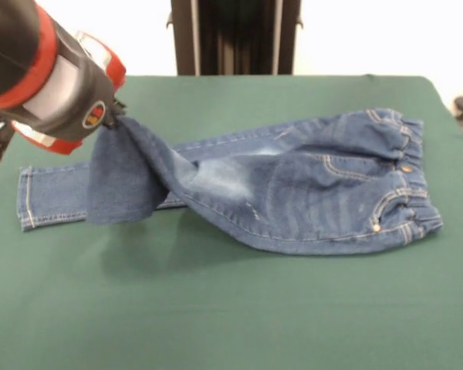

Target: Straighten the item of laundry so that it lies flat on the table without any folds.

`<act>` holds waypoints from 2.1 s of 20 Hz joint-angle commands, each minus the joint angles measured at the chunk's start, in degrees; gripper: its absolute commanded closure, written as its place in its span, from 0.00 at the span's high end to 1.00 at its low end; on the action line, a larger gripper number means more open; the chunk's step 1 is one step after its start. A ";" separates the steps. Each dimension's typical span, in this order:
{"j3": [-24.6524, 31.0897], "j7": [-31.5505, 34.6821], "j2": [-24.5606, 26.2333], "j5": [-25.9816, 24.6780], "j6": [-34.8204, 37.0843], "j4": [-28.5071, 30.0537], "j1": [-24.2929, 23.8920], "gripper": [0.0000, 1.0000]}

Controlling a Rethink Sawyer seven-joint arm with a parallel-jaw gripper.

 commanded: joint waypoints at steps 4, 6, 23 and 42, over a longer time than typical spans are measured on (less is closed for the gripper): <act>10.64 12.96 -2.52 10.34 7.70 8.21 2.09 0.00; 11.21 11.86 -2.89 10.02 7.66 9.46 2.37 0.00; -6.22 4.61 1.59 -30.11 -30.61 12.93 9.43 0.00; -9.49 20.26 2.65 -73.81 -79.49 15.73 15.36 0.00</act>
